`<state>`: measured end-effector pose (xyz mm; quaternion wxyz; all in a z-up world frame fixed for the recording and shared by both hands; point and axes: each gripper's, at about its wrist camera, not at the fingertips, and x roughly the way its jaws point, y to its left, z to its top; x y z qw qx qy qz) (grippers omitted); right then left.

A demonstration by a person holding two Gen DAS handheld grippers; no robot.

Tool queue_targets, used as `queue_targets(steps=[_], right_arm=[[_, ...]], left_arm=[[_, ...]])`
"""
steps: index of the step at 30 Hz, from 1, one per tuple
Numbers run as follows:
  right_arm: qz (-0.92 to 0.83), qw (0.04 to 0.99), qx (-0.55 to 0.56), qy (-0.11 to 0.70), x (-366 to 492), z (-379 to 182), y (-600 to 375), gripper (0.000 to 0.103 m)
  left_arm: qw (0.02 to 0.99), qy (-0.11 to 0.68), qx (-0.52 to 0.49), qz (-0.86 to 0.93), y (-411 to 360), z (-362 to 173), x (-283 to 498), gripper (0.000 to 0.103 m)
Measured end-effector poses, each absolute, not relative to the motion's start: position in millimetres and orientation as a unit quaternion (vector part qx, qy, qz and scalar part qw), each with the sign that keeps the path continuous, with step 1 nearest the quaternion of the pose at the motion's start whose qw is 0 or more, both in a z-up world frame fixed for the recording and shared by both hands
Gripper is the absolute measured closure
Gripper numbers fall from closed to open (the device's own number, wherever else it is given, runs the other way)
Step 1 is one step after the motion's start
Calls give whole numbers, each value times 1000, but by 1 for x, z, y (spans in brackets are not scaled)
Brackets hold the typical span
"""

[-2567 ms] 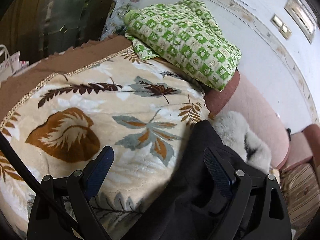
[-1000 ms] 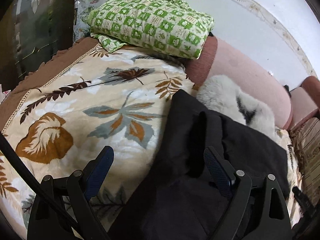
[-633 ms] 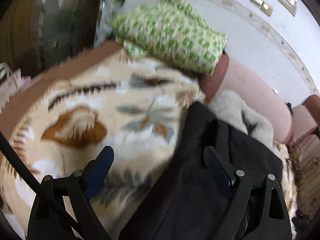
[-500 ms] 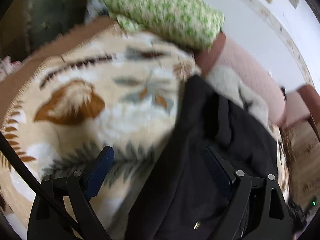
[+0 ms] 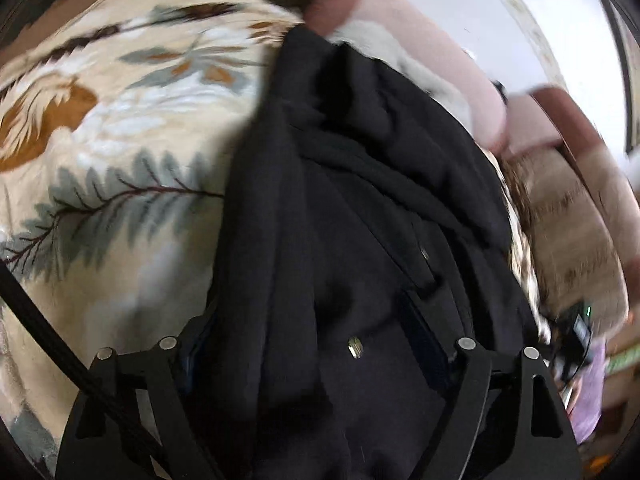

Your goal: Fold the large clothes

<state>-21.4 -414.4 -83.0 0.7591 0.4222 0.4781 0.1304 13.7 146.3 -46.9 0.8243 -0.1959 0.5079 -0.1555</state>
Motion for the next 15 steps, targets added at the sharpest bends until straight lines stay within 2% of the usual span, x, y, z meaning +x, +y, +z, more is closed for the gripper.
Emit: queue_targets(steps=[6,9,11,15], right_arm=[[187,756,402,481,-60,-75,-382,13],[201,761,389,478,-79,-73,-370,13],[212,759,387,478,-87,-74,-366,13],[229,752,372,494,-96,-79,-353,13]], left_arm=[[811,497,-250,-184,163,-51,-8,22],[794,497,-290,-193,175,-64,-11,17],[783,503,-313,-189,180,-71,-12,17],[786,499,-295,-214,171,-66,-18,17]])
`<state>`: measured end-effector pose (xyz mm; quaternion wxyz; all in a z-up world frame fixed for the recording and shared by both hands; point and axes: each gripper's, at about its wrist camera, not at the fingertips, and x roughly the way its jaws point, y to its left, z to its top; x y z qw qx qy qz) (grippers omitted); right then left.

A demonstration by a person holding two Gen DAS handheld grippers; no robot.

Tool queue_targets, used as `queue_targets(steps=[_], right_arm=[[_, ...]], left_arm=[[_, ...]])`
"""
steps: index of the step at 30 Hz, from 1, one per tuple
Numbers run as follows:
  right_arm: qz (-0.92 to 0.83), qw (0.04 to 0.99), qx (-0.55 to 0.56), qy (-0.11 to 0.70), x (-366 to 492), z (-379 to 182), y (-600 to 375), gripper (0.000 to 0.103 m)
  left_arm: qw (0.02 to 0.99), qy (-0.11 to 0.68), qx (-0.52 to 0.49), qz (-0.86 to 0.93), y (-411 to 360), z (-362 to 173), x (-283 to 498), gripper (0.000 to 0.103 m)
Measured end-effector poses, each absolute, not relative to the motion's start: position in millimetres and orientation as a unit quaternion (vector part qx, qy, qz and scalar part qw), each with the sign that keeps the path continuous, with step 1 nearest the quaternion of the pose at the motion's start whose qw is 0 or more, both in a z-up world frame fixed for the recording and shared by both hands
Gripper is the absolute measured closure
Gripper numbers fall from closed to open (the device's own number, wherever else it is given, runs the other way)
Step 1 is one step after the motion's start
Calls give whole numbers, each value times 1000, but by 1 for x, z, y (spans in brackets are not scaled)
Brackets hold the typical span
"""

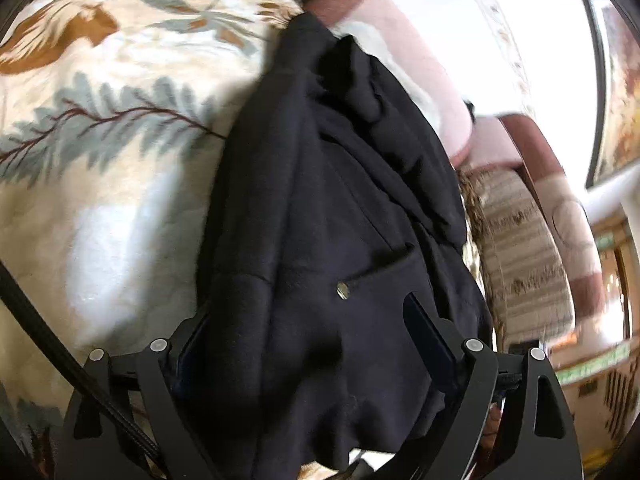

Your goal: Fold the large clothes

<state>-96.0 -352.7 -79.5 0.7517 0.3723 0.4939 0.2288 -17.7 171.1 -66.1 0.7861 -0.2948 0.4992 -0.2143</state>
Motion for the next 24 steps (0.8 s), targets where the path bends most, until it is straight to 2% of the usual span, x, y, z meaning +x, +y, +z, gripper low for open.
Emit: queue_targets(steps=[5,9,11,13,15,17,19,21,22,23,24], right_arm=[[230,779,333,479,-102,-73,-334,17],[217,782,383,441,-104,-75,-346,43],[219,780,415,415,-102,-75,-352,49],[211,780,420,413,-102,-75,-353,48],[179,785,397,440,-97,-82,-346,48],[161,799,359,455,-93,-81,-333,43],[156,815,330,450,-96,-79,-332,26],[143,826,316,444,-102,-82,-335,21],[136,830,306,447,-104,-83,-333,24],[131,834,293,448,-105,-83,-332,31],[118,845,270,447,-105,-78,-329,56]], left_arm=[[808,482,-241,-239,155,-53,-30,23],[798,482,-273,-237,164,-59,-31,24],[796,479,-285,-236,167,-60,-31,24],[797,480,-292,-221,168,-63,-32,23],[794,489,-294,-210,166,-68,-29,15],[794,494,-290,-204,164,-71,-29,14],[797,494,-284,-202,162,-70,-31,14],[805,493,-263,-201,156,-68,-34,14],[813,493,-237,-198,149,-65,-37,24],[822,491,-215,-190,144,-63,-40,34],[835,491,-183,-168,137,-60,-45,60]])
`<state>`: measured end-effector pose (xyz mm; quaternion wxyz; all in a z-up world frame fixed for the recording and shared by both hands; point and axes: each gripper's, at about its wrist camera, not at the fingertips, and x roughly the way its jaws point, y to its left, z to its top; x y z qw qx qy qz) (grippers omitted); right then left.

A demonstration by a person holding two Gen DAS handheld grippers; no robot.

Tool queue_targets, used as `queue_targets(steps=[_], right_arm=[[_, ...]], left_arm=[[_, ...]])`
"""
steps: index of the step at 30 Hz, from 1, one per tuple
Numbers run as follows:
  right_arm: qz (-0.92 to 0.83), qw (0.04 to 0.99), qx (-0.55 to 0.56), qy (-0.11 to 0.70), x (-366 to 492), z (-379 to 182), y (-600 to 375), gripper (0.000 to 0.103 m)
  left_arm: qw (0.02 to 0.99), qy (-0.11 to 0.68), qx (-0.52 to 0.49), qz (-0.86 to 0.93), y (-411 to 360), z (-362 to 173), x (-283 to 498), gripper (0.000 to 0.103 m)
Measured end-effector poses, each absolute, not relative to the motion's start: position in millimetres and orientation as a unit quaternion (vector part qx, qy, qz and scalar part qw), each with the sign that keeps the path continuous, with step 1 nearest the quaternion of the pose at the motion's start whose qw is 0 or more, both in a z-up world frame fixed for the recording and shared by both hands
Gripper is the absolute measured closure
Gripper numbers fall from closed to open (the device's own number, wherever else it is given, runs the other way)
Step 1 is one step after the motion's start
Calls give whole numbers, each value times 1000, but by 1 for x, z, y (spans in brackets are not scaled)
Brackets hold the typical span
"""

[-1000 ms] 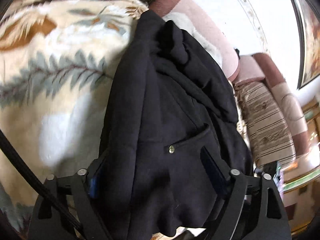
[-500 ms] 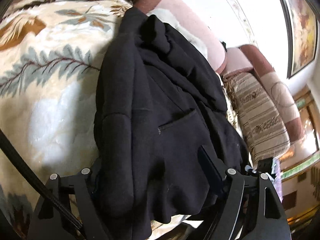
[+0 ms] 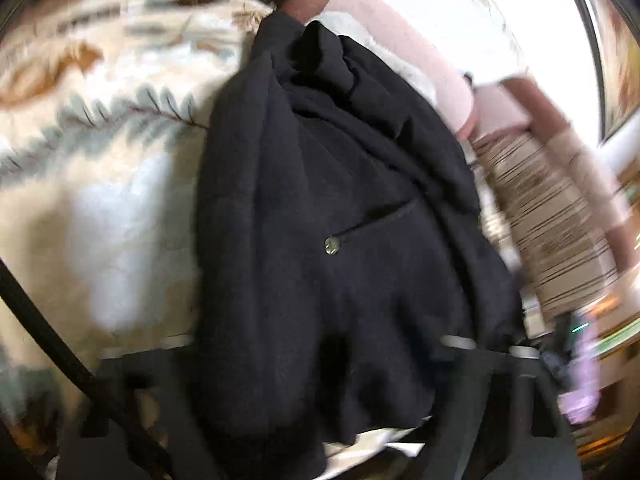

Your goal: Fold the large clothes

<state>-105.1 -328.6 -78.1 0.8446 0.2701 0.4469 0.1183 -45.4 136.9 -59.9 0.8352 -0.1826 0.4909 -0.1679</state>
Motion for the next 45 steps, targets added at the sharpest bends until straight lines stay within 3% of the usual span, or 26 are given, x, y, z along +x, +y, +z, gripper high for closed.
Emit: queue_targets(steps=[1,4,8,14,22,27,38,45], right_arm=[[115,849,261,444,-105,-74,-329,67],[123,852,275,428,-105,-60,-336,76],[143,863,280,395,-95,-25,-337,79],[147,888,255,353,-55,34,-328,82],[103,906,247,328,42,86,-328,84],[55,899,257,349,119,79,-341,84],[-2,873,235,428,249,-1,-339,83],[-19,856,266,444,289,-44,-349,68]], left_arm=[[845,491,-155,-143,132,-57,-51,75],[847,488,-164,-133,140,-47,-56,86],[843,470,-220,-140,157,-22,-46,89],[870,426,-217,-117,144,41,-8,89],[873,428,-229,-51,130,94,118,89],[863,449,-231,0,125,75,199,88],[837,504,-208,59,106,-12,313,82],[843,490,-200,92,102,-52,337,81]])
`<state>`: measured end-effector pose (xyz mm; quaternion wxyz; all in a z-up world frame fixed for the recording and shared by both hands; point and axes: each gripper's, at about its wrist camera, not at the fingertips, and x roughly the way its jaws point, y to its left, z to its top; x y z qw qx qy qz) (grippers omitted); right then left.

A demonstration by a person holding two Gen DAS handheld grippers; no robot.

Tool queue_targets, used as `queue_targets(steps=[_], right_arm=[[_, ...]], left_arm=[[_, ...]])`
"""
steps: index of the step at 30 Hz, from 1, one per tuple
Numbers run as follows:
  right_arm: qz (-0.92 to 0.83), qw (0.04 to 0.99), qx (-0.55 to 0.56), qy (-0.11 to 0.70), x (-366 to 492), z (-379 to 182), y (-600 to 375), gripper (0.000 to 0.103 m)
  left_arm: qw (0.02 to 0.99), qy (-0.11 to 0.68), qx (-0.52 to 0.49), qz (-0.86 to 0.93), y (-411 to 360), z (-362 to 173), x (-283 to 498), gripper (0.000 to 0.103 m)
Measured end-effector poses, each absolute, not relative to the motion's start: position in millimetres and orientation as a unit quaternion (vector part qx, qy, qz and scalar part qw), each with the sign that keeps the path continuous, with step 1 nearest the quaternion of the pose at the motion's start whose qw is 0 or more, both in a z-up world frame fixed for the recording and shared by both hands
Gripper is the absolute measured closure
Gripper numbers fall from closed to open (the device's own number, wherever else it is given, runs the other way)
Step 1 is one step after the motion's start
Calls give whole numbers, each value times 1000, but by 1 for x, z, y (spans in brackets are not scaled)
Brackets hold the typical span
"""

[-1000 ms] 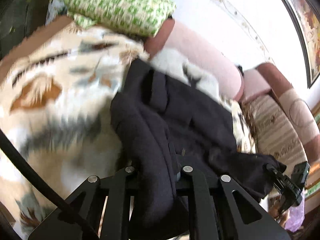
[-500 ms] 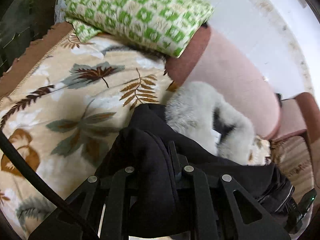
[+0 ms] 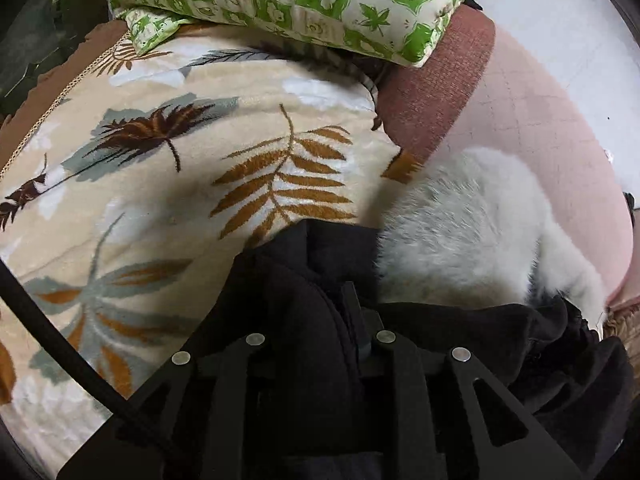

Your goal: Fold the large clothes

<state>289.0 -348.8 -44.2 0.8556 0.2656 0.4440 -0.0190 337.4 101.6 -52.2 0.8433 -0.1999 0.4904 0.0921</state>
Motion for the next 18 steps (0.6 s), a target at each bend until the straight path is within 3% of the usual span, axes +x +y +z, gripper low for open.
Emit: queue_targets(steps=[3,6,8,10,11,12,18], right_arm=[[-19,848,293,442,291,-55,-356,64],[-8,844,298,446,290,-51,-356,57],[12,847,308,433,280,-33,-362,39],[19,857,322,402,266,-12,-369,7],[3,866,317,387,257,-1,-373,3],[-13,875,308,373,247,10,-376,1],[-23,909,227,349,194,58,-364,2]], left_arm=[[842,490,-207,89,103,-55,338,81],[844,495,-191,74,102,-39,331,75],[854,479,-195,56,108,-18,316,64],[864,452,-216,45,120,3,295,34],[869,437,-227,49,128,14,283,29],[873,426,-232,56,134,22,274,24],[890,391,-222,81,157,51,199,24]])
